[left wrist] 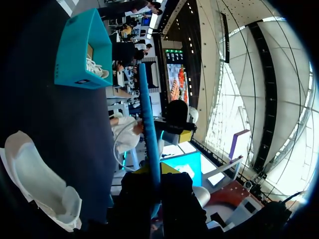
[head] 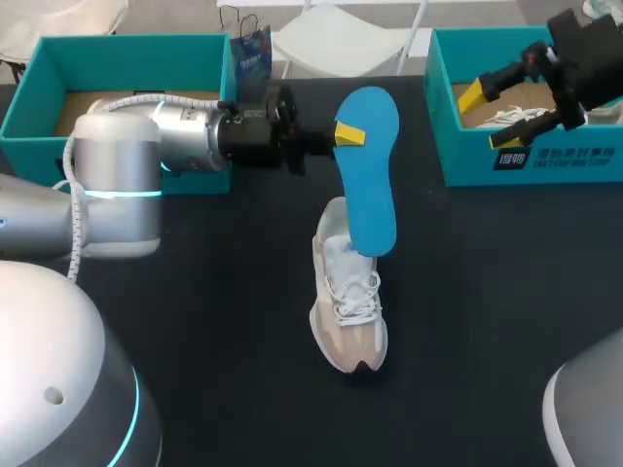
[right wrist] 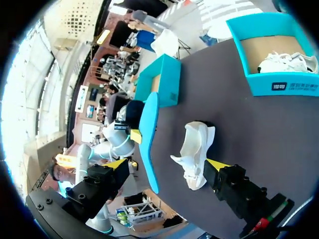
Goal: Take the shoe out of the shoebox, open the shoe tongue, remove and reinsert the insole, then place the shoe into the shoebox
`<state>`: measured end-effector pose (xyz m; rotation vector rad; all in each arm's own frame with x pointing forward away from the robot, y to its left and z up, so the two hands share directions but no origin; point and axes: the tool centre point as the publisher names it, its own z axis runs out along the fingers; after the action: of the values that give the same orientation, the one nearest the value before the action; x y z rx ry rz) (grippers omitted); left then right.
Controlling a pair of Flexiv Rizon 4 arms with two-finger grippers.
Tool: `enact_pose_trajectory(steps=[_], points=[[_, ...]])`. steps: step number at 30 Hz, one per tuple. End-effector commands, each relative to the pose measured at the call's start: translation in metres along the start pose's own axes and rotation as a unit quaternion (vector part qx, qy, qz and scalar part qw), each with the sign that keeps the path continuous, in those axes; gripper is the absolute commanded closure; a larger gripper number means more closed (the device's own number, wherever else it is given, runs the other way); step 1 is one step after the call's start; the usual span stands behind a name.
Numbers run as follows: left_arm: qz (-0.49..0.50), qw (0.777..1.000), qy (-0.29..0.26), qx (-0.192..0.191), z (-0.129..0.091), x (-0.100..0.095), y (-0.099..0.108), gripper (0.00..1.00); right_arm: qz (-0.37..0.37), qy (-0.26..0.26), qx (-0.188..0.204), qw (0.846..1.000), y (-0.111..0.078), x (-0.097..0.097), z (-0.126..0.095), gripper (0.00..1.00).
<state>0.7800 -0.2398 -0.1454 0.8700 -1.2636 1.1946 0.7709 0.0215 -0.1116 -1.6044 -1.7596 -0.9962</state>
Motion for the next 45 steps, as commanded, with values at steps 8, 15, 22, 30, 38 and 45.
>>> enact_pose_trajectory(steps=[8,15,22,30,38,45], points=[[0.000,1.000,0.000,-0.001,-0.0001,-0.0005,-0.0004,1.00,0.006,0.158,-0.035,0.987,-0.0026,-0.0147,0.0069,0.00],[0.000,1.000,0.000,-0.001,-0.0001,-0.0005,-0.0004,1.00,0.003,0.162,-0.032,0.986,0.0005,-0.0154,0.0045,0.00],[0.000,1.000,0.000,-0.001,-0.0001,-0.0005,-0.0004,1.00,-0.001,0.169,-0.029,0.985,0.0019,-0.0142,0.0036,0.00],[0.000,1.000,0.000,-0.001,-0.0001,-0.0005,-0.0004,1.00,-0.005,0.161,-0.015,0.987,0.0033,-0.0109,0.0041,0.00],[0.000,1.000,0.000,-0.001,-0.0001,-0.0005,-0.0004,1.00,-0.005,0.161,-0.015,0.987,0.0033,-0.0109,0.0041,0.00],[0.000,1.000,0.000,-0.001,-0.0001,-0.0005,-0.0004,1.00,-0.005,0.161,-0.015,0.987,0.0033,-0.0109,0.0041,0.00]])
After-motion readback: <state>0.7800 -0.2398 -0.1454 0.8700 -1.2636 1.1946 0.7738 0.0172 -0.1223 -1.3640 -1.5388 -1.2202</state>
